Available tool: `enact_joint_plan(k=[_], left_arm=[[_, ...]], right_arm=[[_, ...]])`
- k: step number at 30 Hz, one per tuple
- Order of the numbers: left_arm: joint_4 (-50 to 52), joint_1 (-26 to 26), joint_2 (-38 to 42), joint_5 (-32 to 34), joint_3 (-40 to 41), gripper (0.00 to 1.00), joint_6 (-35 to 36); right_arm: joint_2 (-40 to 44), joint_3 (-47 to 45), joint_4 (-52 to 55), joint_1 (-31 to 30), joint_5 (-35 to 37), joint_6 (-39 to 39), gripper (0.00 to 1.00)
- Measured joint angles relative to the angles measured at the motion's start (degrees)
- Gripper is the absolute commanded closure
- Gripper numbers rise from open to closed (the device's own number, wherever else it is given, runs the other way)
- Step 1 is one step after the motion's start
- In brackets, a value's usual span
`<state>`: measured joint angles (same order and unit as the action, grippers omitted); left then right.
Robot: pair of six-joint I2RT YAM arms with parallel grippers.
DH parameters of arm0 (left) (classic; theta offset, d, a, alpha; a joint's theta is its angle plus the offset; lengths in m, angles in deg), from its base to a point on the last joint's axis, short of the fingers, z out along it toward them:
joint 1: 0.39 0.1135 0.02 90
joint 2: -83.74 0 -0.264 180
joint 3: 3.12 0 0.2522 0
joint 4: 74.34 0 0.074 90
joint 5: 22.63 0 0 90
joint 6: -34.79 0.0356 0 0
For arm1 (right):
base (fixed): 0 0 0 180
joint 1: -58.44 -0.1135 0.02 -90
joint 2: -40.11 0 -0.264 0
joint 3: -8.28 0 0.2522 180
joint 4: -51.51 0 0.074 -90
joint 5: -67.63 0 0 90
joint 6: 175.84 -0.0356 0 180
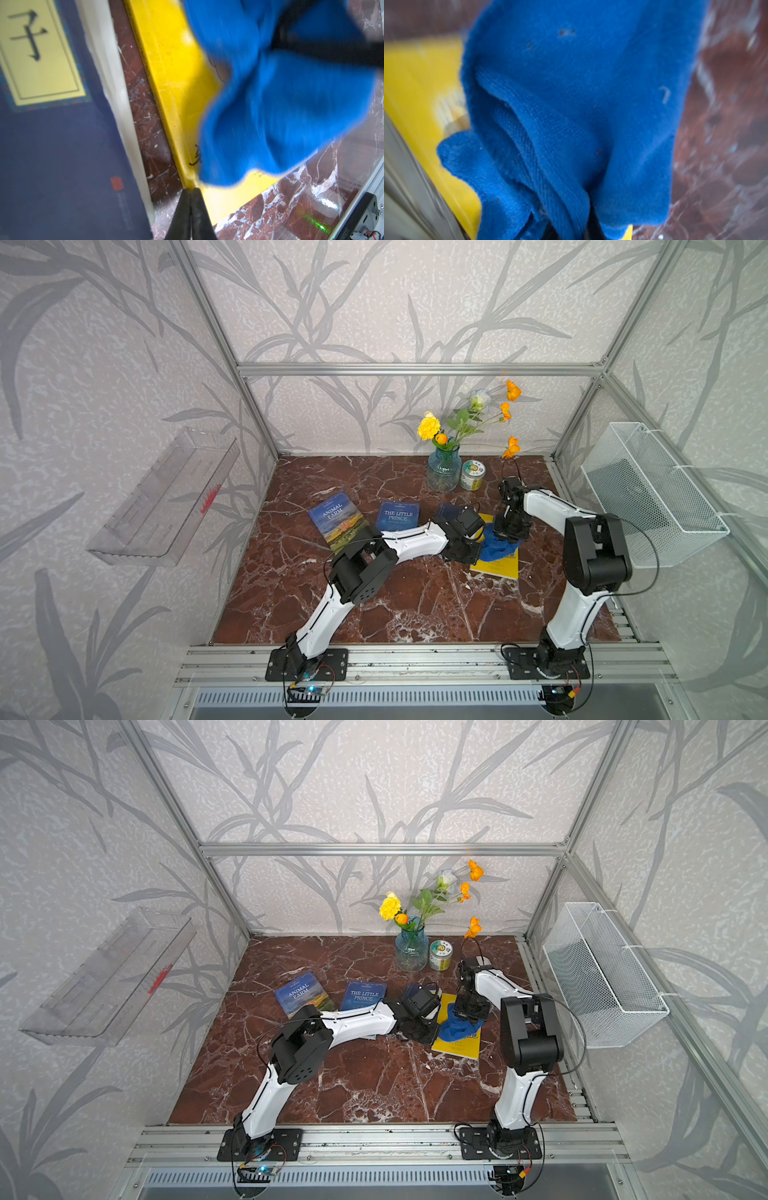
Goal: Wipe the cover of the book
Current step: Wipe the dirt from the cover of the book.
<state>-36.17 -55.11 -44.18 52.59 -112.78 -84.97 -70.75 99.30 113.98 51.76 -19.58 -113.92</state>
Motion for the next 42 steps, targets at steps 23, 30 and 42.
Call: enact_joint_plan(k=[23, 30, 42], left_arm=[[0.00, 0.00, 0.02, -0.07, 0.07, 0.94, -0.02], [0.00, 0.00, 0.04, 0.07, 0.07, 0.94, 0.00], [0.00, -0.02, 0.11, 0.04, 0.17, 0.94, 0.00]], right_arm=[[19.21, -24.04, -11.26, -7.08, 1.22, -3.80, 0.89], [4.66, -6.40, -5.05, -6.27, 0.72, -3.58, 0.90], [12.35, -17.22, -13.94, -6.62, 0.55, -3.58, 0.90]])
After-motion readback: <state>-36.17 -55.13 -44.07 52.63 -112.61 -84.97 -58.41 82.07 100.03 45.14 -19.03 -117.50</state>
